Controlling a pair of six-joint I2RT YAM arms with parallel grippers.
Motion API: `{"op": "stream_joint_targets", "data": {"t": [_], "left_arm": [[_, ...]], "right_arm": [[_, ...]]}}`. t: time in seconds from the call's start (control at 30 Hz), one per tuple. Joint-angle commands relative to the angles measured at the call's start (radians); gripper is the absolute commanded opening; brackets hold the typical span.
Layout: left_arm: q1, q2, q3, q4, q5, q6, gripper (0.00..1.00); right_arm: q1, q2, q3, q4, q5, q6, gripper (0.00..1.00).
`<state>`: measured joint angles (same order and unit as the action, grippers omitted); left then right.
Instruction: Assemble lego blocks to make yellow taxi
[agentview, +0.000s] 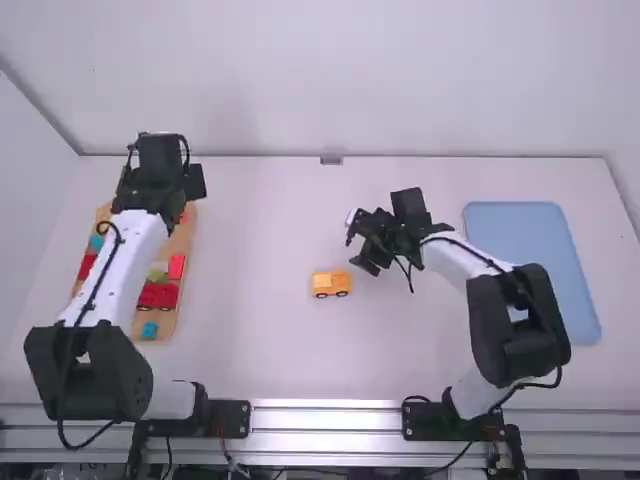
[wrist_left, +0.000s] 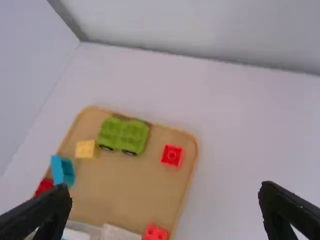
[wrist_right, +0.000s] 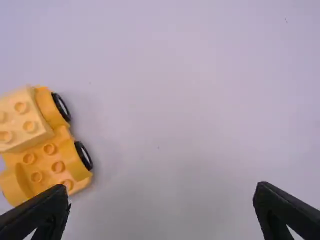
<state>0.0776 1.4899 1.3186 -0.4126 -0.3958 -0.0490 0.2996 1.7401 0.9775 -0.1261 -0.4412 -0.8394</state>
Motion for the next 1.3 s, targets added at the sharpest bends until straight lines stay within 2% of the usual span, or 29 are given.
{"op": "stream_joint_targets", "data": {"t": [0.0, 0.17, 0.37, 0.47, 0.6, 0.7, 0.83, 0.93, 1.27], "left_arm": [[0.018, -0.031, 0.098, -0.03, 0.038, 0.059, 0.99], [0.087, -0.018, 0.232, -0.117, 0.146, 0.094, 0.99], [0.229, 0.107, 0.422, -0.269, 0.23, 0.068, 0.95], [0.304, 0.267, 0.585, -0.407, 0.229, 0.064, 0.99], [0.346, 0.392, 0.721, -0.526, 0.27, 0.065, 0.99], [0.391, 0.545, 0.883, -0.66, 0.286, 0.069, 0.99], [0.429, 0.67, 0.996, -0.741, 0.276, 0.068, 0.99], [0.462, 0.76, 1.051, -0.75, 0.279, 0.064, 1.0], [0.507, 0.896, 1.055, -0.714, 0.342, 0.011, 0.98]], "right_arm": [[0.012, -0.021, 0.022, 0.005, -0.003, 0.006, 0.99], [0.016, -0.021, 0.022, 0.014, -0.006, 0.006, 0.99], [0.036, -0.021, 0.022, 0.016, -0.005, 0.005, 0.98], [0.037, -0.021, 0.022, 0.023, -0.006, 0.005, 0.98], [0.044, -0.021, 0.022, 0.031, -0.006, 0.006, 0.99], [0.04, -0.021, 0.022, 0.041, -0.006, 0.006, 0.99], [0.043, -0.021, 0.022, 0.042, -0.006, 0.006, 0.98], [0.04, -0.021, 0.022, 0.042, -0.006, 0.006, 0.99], [0.049, -0.021, 0.022, 0.043, -0.006, 0.006, 0.99]]}}
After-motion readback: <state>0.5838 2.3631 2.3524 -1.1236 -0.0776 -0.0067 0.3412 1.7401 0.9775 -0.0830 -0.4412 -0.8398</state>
